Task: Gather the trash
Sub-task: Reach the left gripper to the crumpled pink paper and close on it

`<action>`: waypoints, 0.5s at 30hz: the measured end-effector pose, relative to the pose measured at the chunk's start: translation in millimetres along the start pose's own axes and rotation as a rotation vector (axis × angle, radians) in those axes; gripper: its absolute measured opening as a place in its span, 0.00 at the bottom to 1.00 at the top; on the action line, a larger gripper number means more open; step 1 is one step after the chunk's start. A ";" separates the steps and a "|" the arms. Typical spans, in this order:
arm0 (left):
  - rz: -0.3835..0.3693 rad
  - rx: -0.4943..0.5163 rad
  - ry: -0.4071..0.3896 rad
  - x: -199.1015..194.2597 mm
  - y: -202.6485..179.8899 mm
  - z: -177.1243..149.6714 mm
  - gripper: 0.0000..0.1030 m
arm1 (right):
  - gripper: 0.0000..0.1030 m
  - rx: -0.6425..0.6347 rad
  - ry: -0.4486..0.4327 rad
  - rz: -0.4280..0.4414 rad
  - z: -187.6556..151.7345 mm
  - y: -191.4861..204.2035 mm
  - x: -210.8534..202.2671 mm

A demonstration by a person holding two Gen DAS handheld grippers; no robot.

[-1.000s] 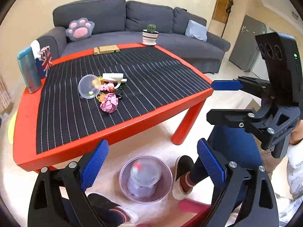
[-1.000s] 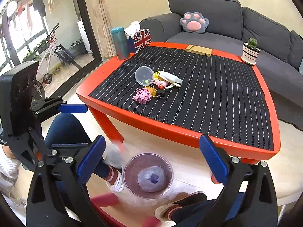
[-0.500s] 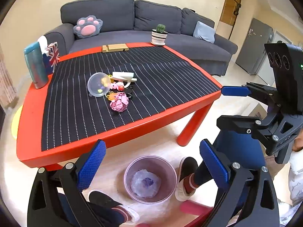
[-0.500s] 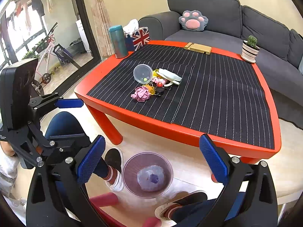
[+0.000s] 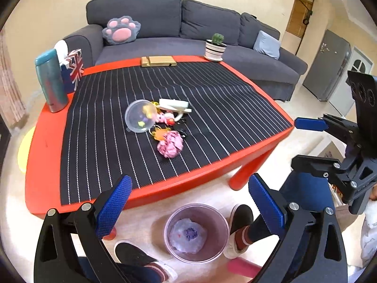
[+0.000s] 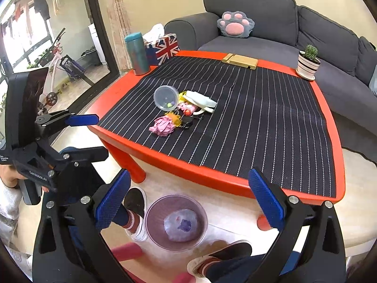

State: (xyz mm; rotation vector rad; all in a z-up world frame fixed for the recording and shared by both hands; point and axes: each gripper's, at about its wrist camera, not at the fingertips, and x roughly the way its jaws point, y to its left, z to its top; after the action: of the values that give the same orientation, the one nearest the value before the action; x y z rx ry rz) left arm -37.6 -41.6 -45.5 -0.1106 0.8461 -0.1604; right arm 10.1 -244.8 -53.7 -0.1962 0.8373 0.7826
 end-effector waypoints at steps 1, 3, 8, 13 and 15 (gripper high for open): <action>0.000 -0.004 0.002 2.0 1.9 2.3 0.93 | 0.95 0.002 0.001 -0.001 2.4 -2.0 1.7; 0.003 -0.013 0.010 9.3 7.4 10.4 0.93 | 0.95 0.005 0.003 -0.003 7.3 -5.8 5.1; 0.011 -0.030 0.023 24.7 17.1 22.6 0.93 | 0.95 0.008 0.006 -0.003 17.1 -12.8 11.3; 0.009 -0.036 0.064 48.7 24.1 33.3 0.93 | 0.95 0.017 0.015 -0.001 23.3 -20.8 20.2; 0.006 -0.044 0.085 57.5 27.0 34.5 0.93 | 0.95 0.019 0.020 0.001 25.7 -23.7 24.2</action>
State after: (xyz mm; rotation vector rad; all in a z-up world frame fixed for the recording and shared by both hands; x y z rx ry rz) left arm 28.5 -24.5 -69.5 -0.1428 0.9353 -0.1418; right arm 51.8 -236.9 -57.4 -0.1874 0.8636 0.7748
